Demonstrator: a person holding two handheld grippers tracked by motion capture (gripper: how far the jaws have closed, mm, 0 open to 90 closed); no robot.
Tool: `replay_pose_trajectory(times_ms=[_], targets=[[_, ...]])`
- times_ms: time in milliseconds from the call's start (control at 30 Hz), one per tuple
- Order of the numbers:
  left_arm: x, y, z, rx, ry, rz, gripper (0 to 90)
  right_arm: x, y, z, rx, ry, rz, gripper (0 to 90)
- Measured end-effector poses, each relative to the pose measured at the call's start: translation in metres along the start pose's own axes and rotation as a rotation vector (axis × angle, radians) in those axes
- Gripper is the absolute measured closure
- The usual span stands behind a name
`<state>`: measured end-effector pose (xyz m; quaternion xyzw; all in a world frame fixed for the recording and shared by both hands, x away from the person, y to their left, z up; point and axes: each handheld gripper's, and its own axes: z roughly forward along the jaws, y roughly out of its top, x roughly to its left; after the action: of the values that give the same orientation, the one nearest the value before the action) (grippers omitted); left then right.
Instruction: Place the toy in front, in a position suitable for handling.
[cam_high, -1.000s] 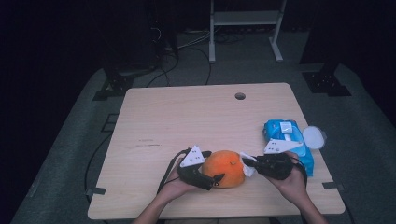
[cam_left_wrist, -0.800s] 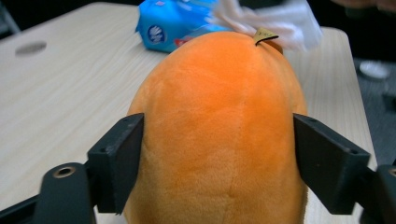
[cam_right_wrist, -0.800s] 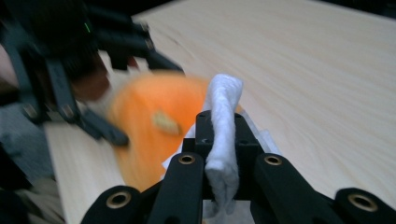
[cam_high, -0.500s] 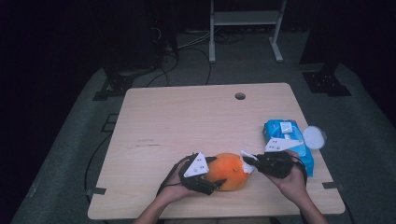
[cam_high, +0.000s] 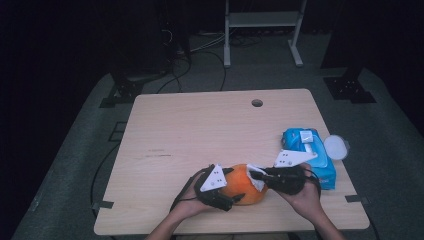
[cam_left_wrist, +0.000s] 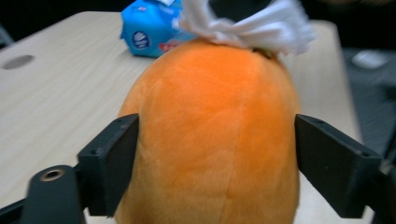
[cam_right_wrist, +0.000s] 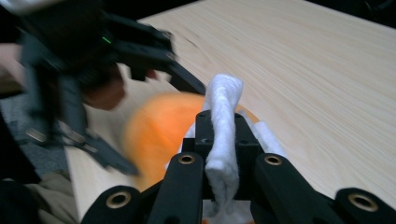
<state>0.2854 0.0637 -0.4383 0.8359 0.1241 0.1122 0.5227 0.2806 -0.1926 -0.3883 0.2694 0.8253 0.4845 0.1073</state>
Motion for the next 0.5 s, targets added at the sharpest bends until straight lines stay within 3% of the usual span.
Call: replay_pose_trajectory(times_ms=[100, 133, 233, 267, 400, 433, 500], targets=[[0.003, -0.001, -0.001, -0.025, -0.016, -0.025, 18.1, -0.009, -0.006, -0.002, 0.000, 0.001, 0.032, 84.0], [0.000, 0.001, 0.001, -0.011, 0.010, 0.006, 20.3, -0.012, -0.007, -0.005, 0.002, -0.003, 0.045, 84.0], [-0.002, 0.003, 0.003, 0.004, 0.045, 0.016, 22.5, -0.008, -0.003, -0.007, -0.007, 0.004, 0.041, 84.1], [-0.004, 0.004, 0.004, 0.007, 0.050, 0.025, 22.4, 0.001, 0.004, -0.009, -0.031, 0.033, 0.018, 84.0], [-0.004, 0.003, 0.004, 0.002, 0.033, 0.028, 18.5, 0.012, 0.011, -0.006, -0.029, 0.044, -0.024, 84.0], [-0.003, 0.002, 0.004, -0.003, 0.013, 0.022, 15.0, 0.013, 0.008, -0.001, 0.010, 0.007, -0.053, 84.0], [0.000, 0.001, 0.002, -0.007, -0.010, 0.004, 12.5, 0.010, 0.005, 0.002, 0.019, 0.008, -0.042, 84.0]])
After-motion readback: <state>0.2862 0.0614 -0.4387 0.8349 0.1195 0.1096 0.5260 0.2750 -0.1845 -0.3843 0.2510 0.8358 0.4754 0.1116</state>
